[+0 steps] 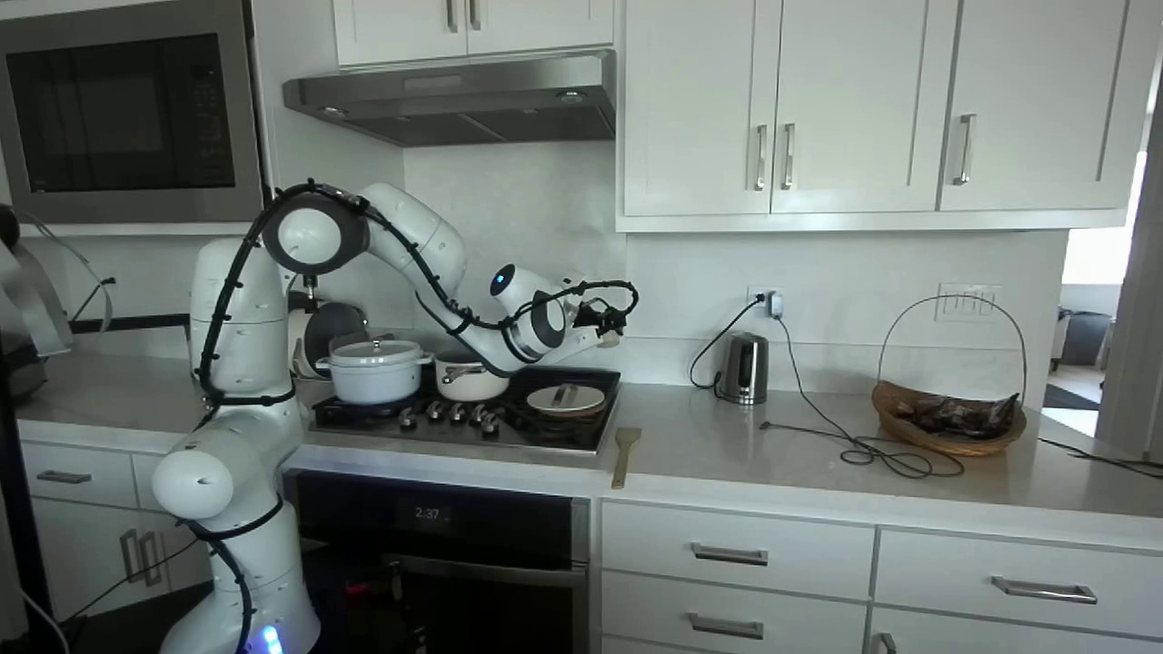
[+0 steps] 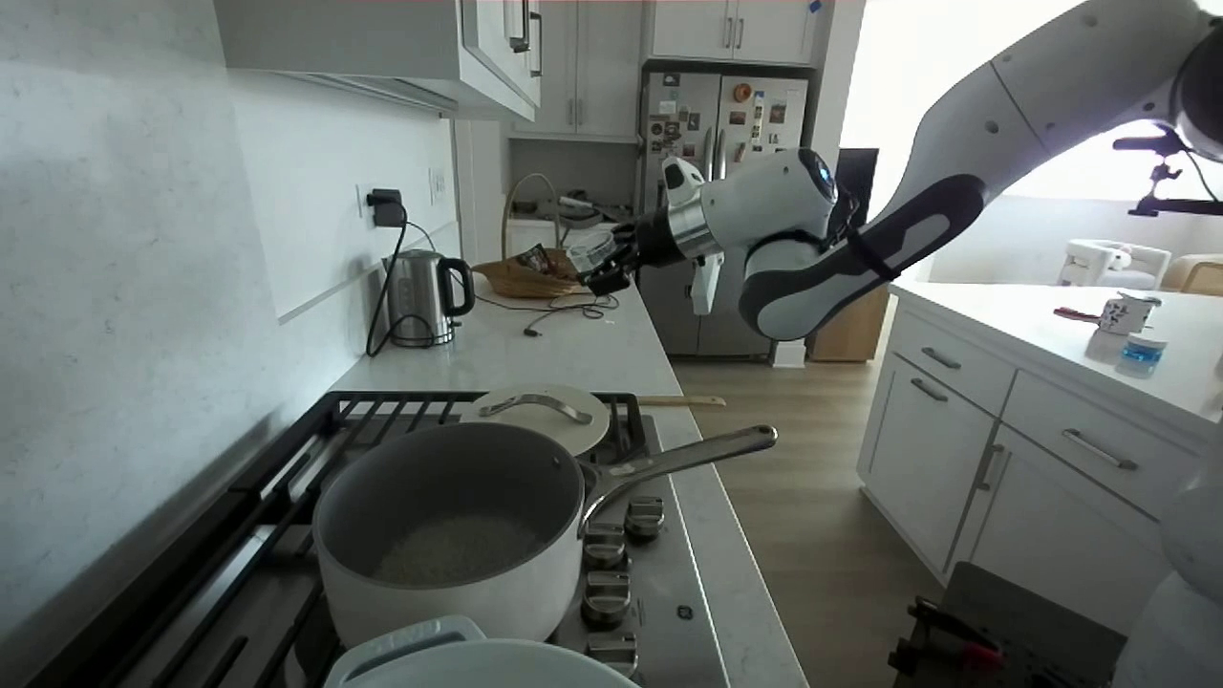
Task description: Empty the cup into the pot
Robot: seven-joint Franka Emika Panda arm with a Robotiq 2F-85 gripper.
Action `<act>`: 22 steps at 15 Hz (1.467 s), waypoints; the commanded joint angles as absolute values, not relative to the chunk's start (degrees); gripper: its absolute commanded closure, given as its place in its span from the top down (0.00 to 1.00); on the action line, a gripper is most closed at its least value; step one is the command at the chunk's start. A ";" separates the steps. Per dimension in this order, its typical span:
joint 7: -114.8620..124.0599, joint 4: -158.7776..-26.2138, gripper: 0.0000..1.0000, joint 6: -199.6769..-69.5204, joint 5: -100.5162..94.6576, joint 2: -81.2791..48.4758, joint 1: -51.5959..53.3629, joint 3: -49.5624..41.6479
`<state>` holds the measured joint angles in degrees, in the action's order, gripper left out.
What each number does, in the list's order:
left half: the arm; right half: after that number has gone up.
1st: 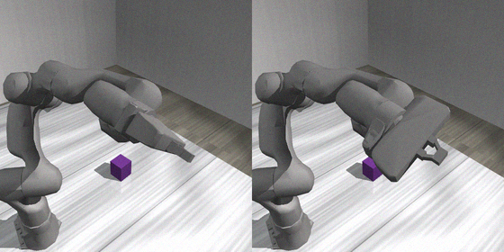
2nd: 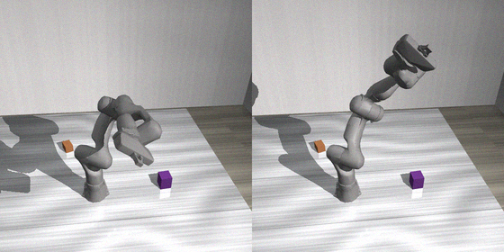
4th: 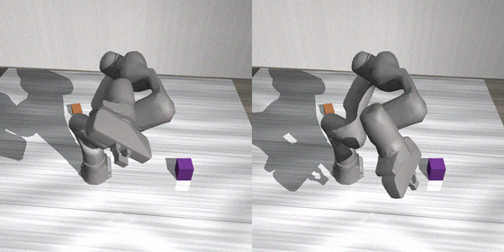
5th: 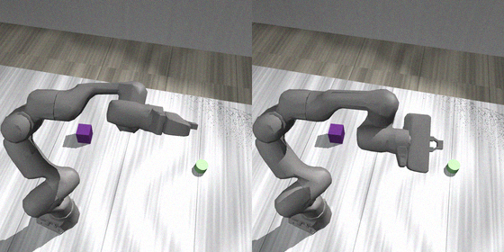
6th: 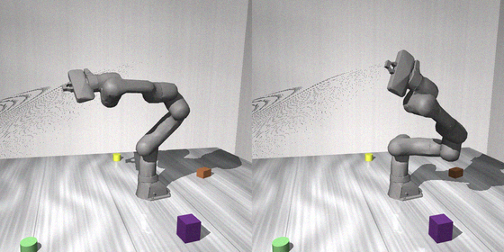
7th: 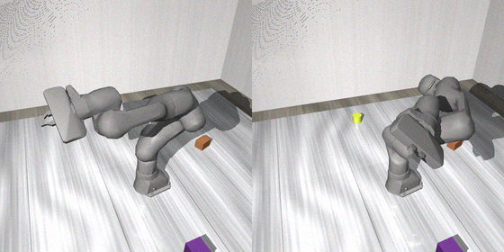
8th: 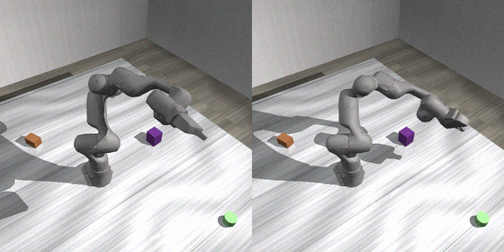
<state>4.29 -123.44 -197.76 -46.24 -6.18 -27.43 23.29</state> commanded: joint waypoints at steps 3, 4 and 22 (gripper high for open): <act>10.92 -116.01 0.32 -198.51 -55.17 -16.62 -48.77 41.84; 10.30 -115.36 0.32 -198.52 -56.49 -18.88 -53.28 45.62; -17.70 -127.30 0.32 -198.25 -86.07 -61.76 -89.47 67.04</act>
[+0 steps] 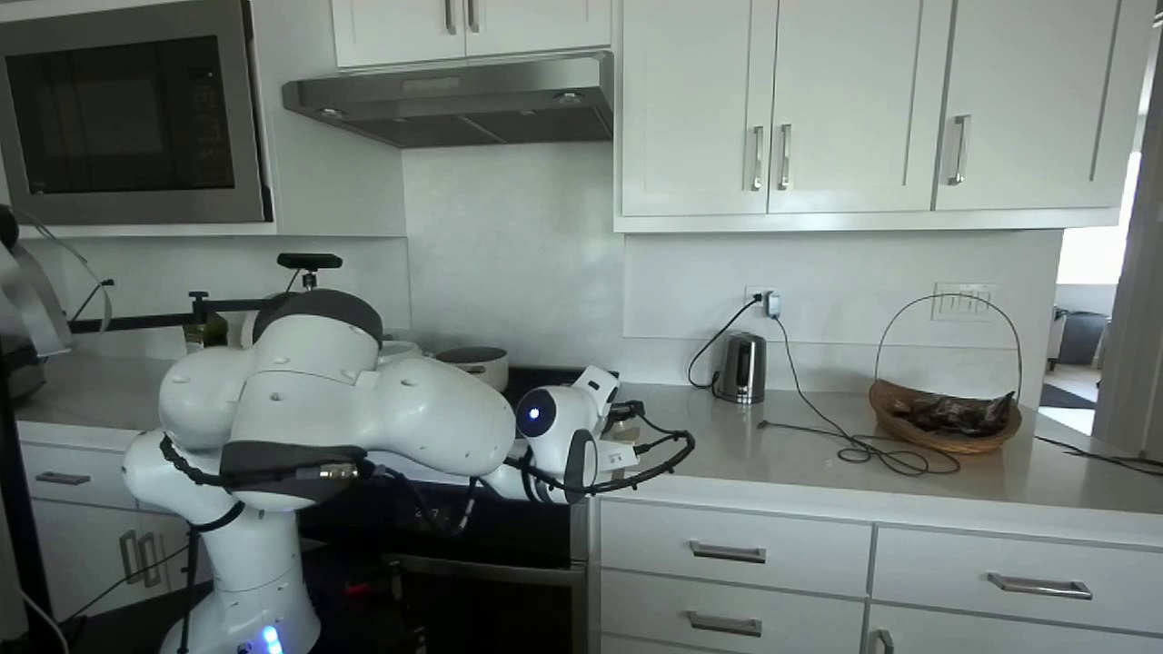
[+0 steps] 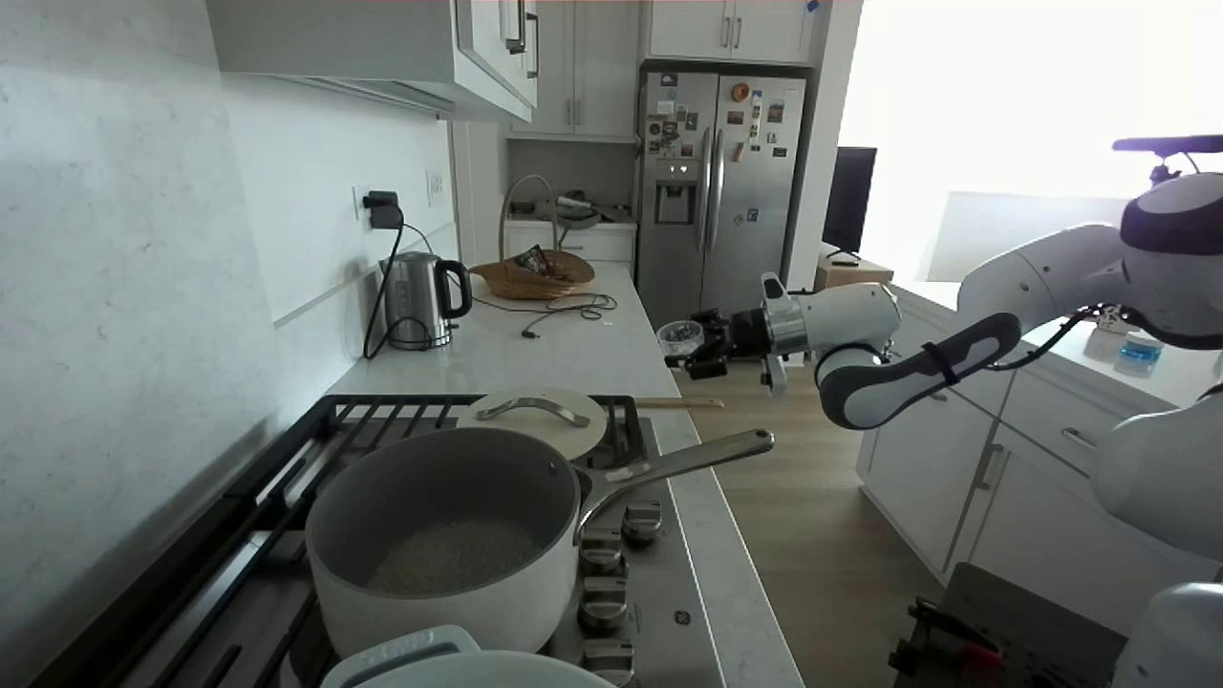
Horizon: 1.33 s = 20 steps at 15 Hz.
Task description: Empty the cup into the pot
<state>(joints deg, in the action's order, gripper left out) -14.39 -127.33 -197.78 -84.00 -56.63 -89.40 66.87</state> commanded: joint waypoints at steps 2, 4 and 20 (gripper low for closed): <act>-18.69 -126.11 0.32 -198.25 -86.67 -64.04 -88.69 66.60; -19.41 -124.68 0.32 -198.25 -86.46 -65.78 -87.42 66.36; -18.83 -101.95 0.32 -198.43 -83.99 -75.68 -71.78 62.68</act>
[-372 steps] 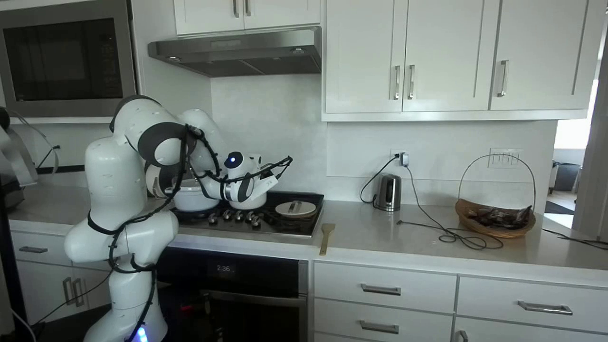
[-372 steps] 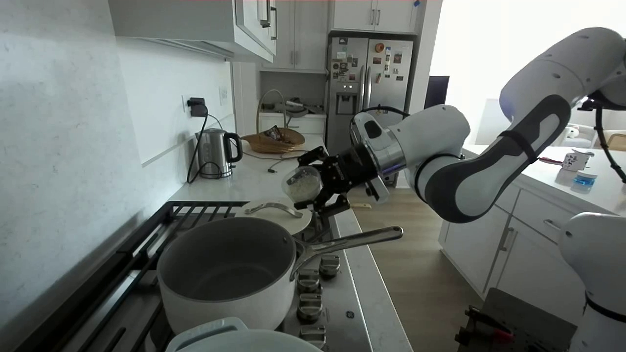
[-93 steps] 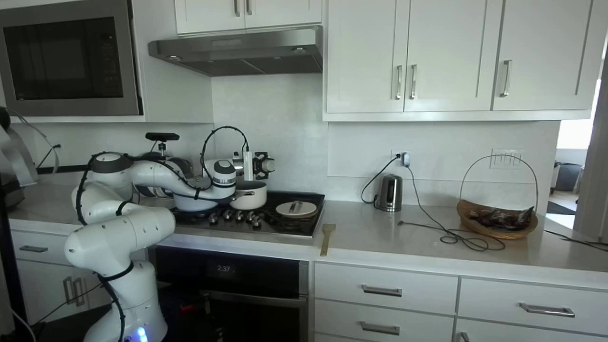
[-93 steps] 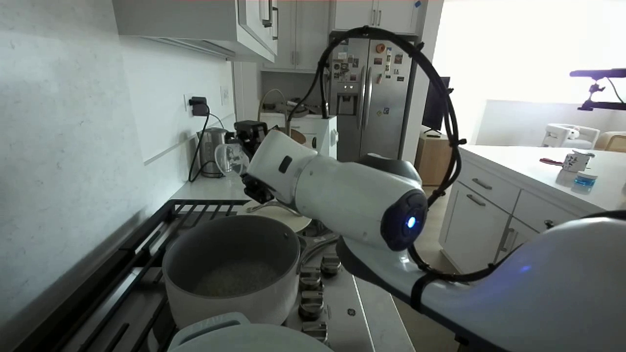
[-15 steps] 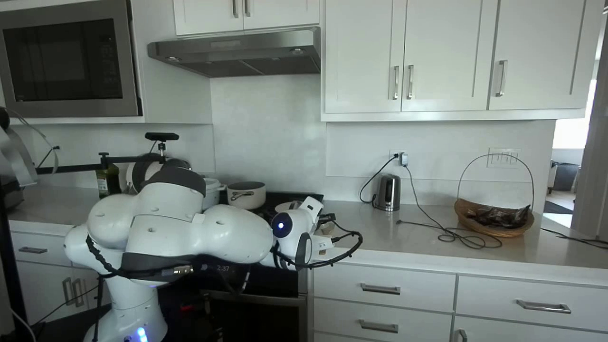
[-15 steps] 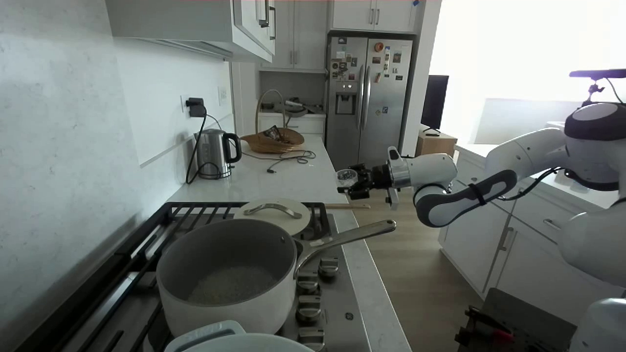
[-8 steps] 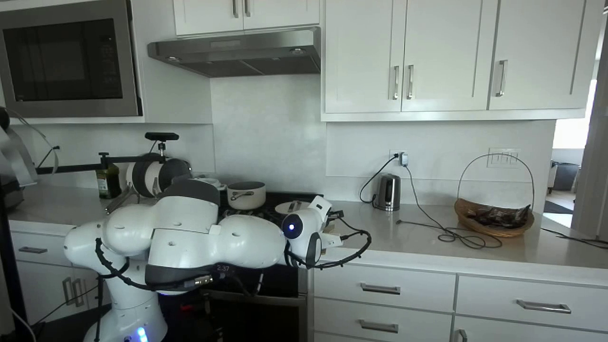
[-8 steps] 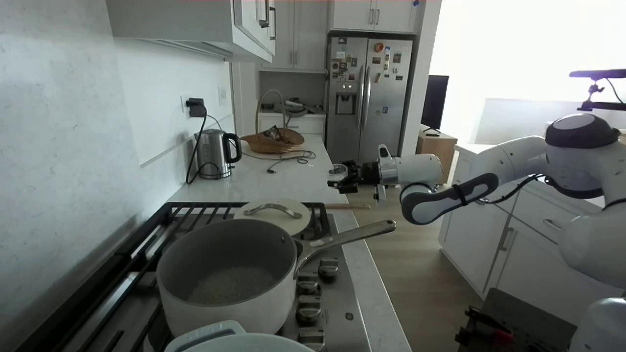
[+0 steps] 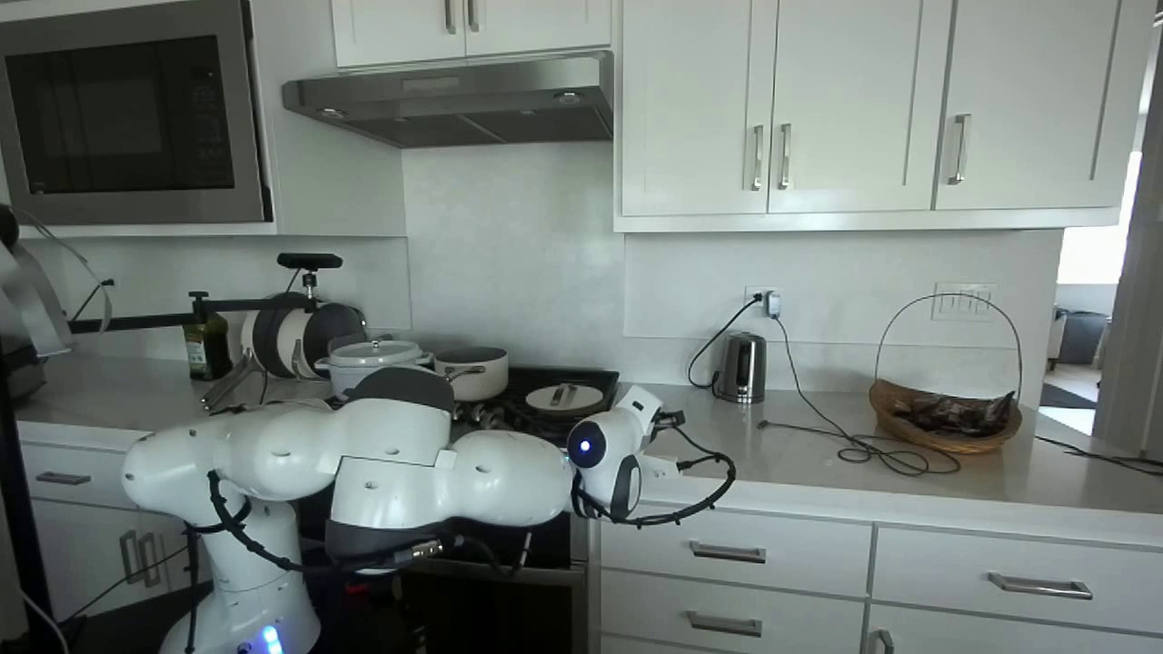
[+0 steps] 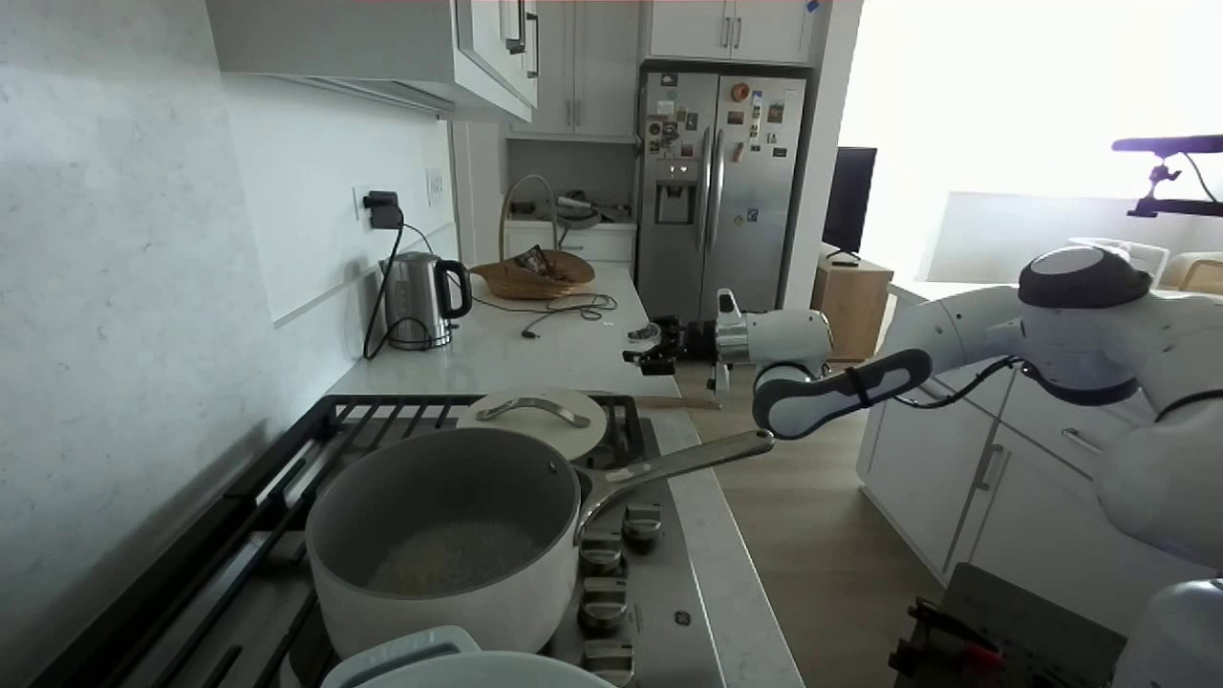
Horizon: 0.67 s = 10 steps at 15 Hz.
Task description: Empty the cup into the pot
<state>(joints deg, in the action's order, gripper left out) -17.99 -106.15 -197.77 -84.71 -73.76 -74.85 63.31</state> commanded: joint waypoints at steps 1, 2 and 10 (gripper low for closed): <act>-18.71 -100.84 0.32 -198.43 -83.89 -76.08 -70.96 62.41; -18.47 -99.82 0.32 -198.20 -83.69 -76.61 -70.32 62.59; -15.04 -98.38 0.32 -198.43 -80.52 -71.74 -67.65 60.21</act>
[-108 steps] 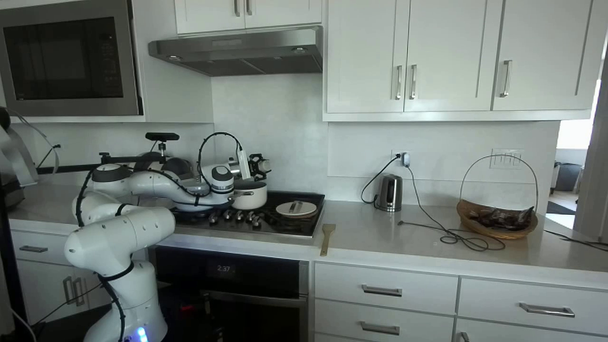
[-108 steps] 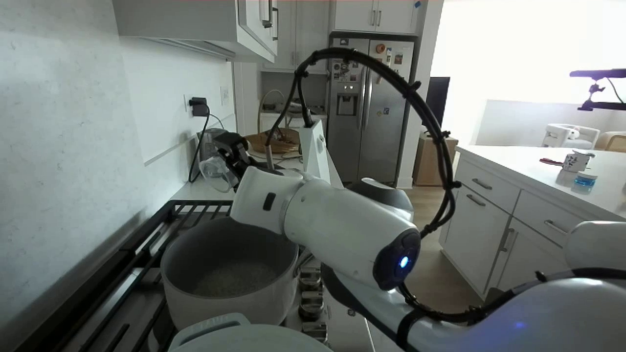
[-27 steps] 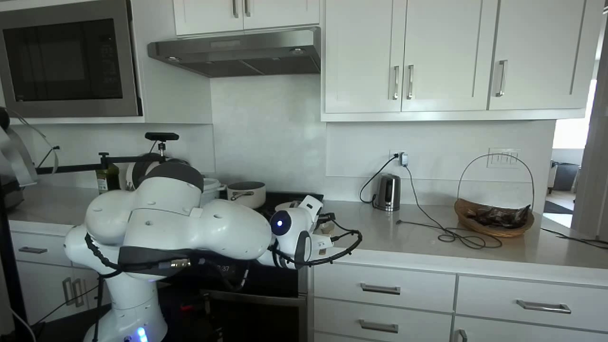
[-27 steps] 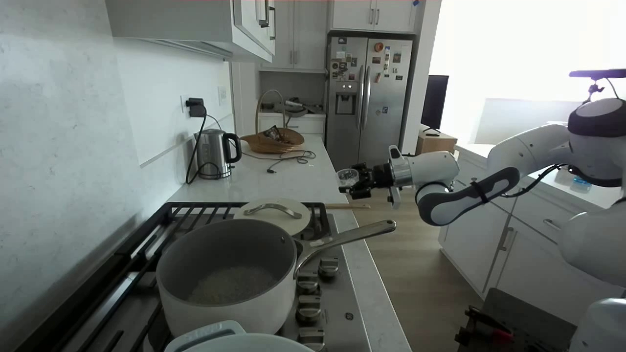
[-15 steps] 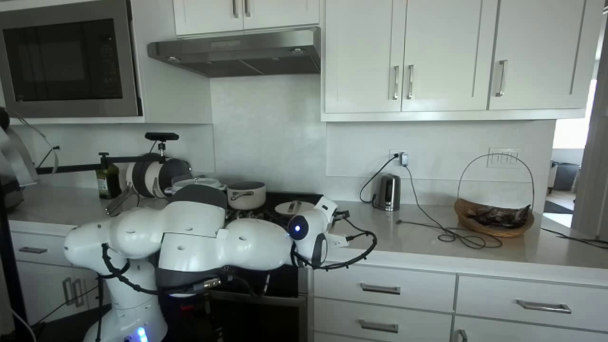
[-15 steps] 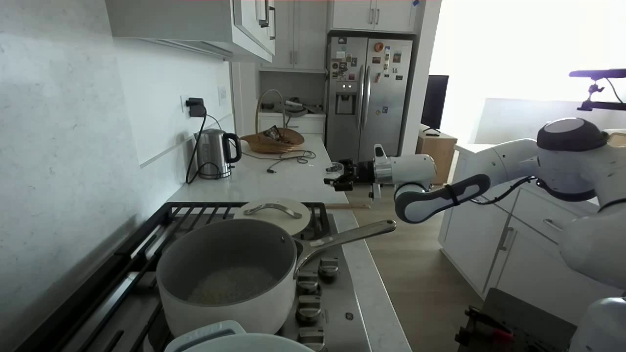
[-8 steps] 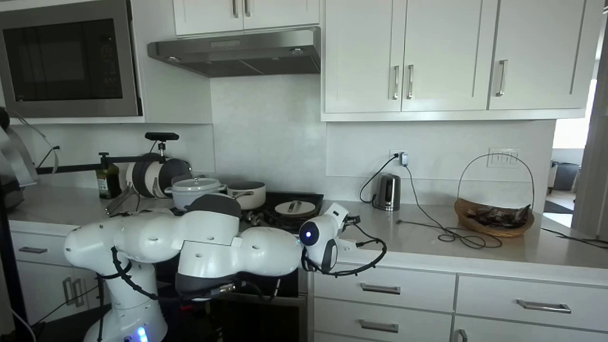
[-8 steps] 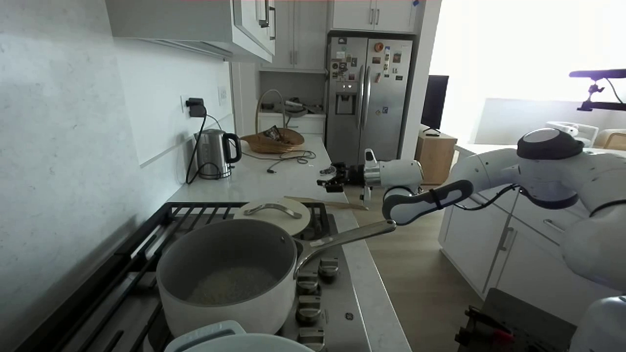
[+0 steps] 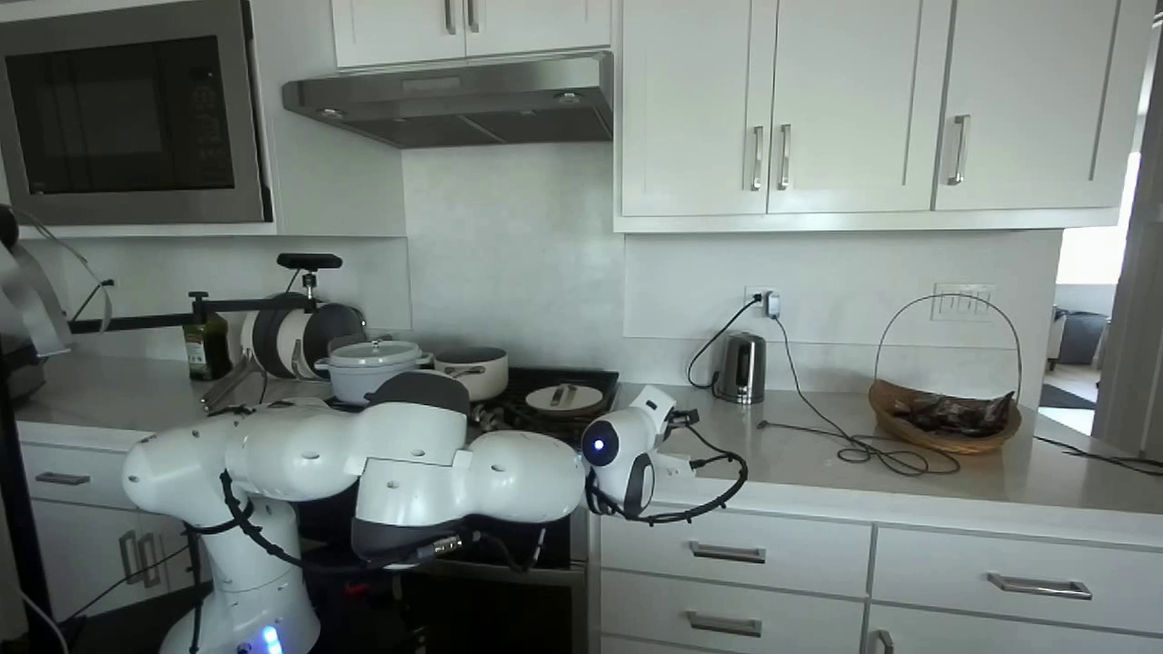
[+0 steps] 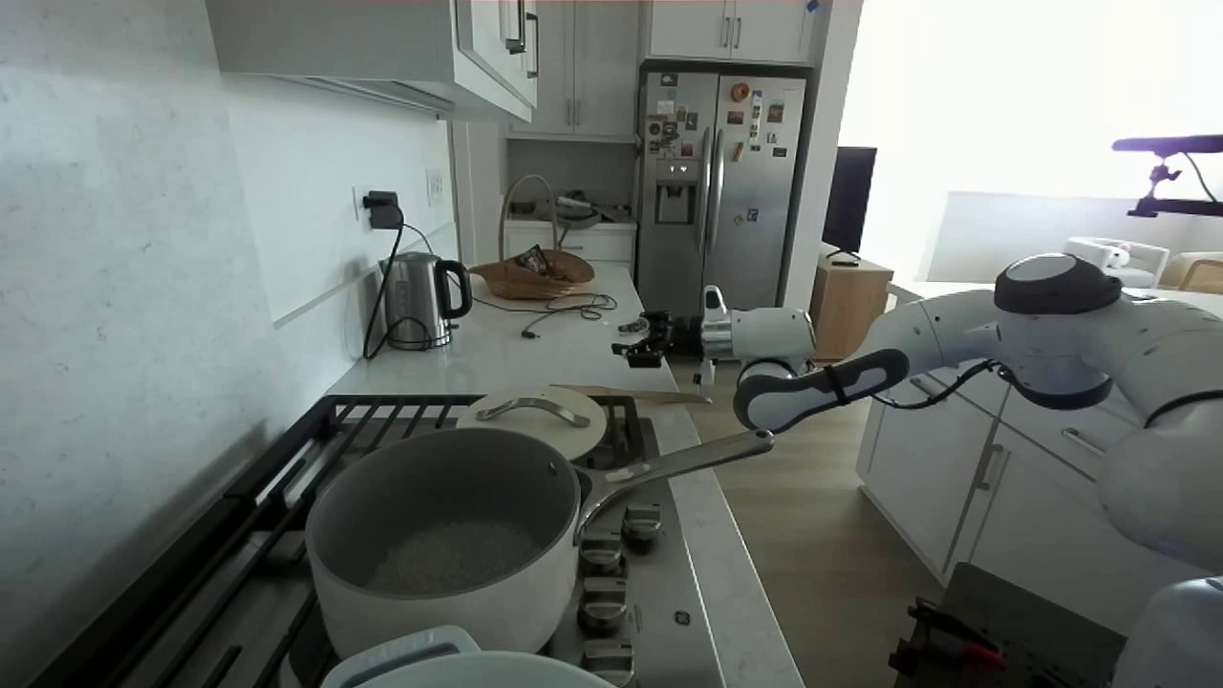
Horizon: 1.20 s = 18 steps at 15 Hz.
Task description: Empty the cup into the pot
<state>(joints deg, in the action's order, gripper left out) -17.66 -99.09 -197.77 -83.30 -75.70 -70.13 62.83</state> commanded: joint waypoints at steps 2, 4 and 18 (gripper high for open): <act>-13.96 -98.91 0.32 -198.45 -77.77 -68.67 -66.82 58.70; -16.30 -100.83 0.32 -196.42 -75.07 -68.10 -67.68 59.73; -14.01 -107.58 0.95 -199.34 -63.97 -54.09 -64.25 53.98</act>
<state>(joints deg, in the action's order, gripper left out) -16.85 -105.09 -197.70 -65.33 -60.08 -65.64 56.78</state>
